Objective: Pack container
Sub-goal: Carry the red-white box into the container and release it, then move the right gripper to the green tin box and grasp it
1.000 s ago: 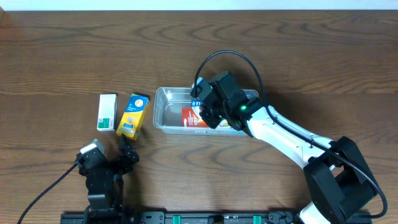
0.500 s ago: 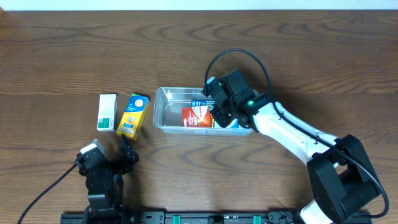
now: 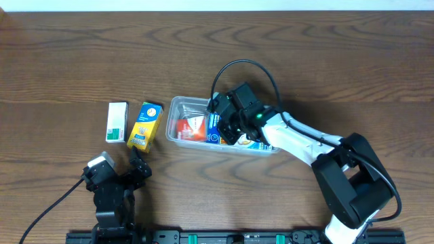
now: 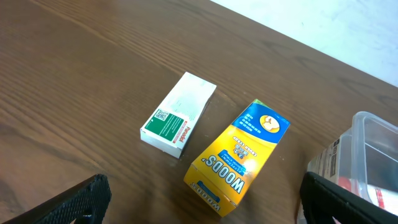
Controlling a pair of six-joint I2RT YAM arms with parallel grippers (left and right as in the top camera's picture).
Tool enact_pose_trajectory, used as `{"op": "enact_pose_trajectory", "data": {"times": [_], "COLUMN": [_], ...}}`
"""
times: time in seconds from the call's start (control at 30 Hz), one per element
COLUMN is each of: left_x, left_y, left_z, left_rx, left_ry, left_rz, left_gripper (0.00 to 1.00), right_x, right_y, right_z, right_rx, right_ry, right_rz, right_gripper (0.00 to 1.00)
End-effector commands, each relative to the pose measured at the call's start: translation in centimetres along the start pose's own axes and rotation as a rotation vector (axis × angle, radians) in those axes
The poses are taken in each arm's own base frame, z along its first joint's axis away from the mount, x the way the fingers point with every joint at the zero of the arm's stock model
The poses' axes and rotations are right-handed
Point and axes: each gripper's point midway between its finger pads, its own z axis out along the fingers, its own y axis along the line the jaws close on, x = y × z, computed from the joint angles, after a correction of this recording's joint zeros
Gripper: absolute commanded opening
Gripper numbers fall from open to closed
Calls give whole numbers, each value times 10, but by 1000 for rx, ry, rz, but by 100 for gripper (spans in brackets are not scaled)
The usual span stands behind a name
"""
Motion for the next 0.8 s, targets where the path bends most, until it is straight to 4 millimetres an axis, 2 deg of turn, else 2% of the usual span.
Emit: {"op": "enact_pose_trajectory", "data": {"times": [0.0, 0.1, 0.2, 0.3, 0.43, 0.53, 0.6, 0.63, 0.67, 0.7, 0.77], "left_x": [6, 6, 6, 6, 6, 6, 6, 6, 6, 6, 6], "left_y": [2, 2, 2, 2, 2, 2, 2, 2, 2, 2, 2], "left_z": [3, 3, 3, 3, 3, 3, 3, 3, 3, 3, 3], "left_rx": [-5, -5, -5, -5, -5, -5, -5, -5, -5, -5, -5], "left_ry": [10, 10, 10, 10, 10, 10, 10, 10, 10, 10, 10], "left_rz": [18, 18, 18, 18, 18, 18, 18, 18, 18, 18, 18], "left_gripper": [98, 98, 98, 98, 98, 98, 98, 98, 98, 98, 98], "right_x": [-13, -21, -26, -33, -42, -47, -47, -45, -41, -37, -27], "right_y": [12, 10, -4, -7, -7, -10, -19, -27, -36, -47, -64], "right_z": [-3, -9, -16, -29, -58, -91, -117, -131, -145, -160, -183], "right_rx": [-59, -40, 35, 60, 82, 105, 147, 181, 221, 266, 342], "right_ry": [-42, -72, -87, -110, -141, -174, -196, -205, -214, -221, -230], "right_rz": [-12, -31, -31, -31, -39, 19, 93, 140, 187, 231, 298], "right_gripper": [1, 1, 2, 3, 5, 9, 17, 24, 35, 40, 54]}}
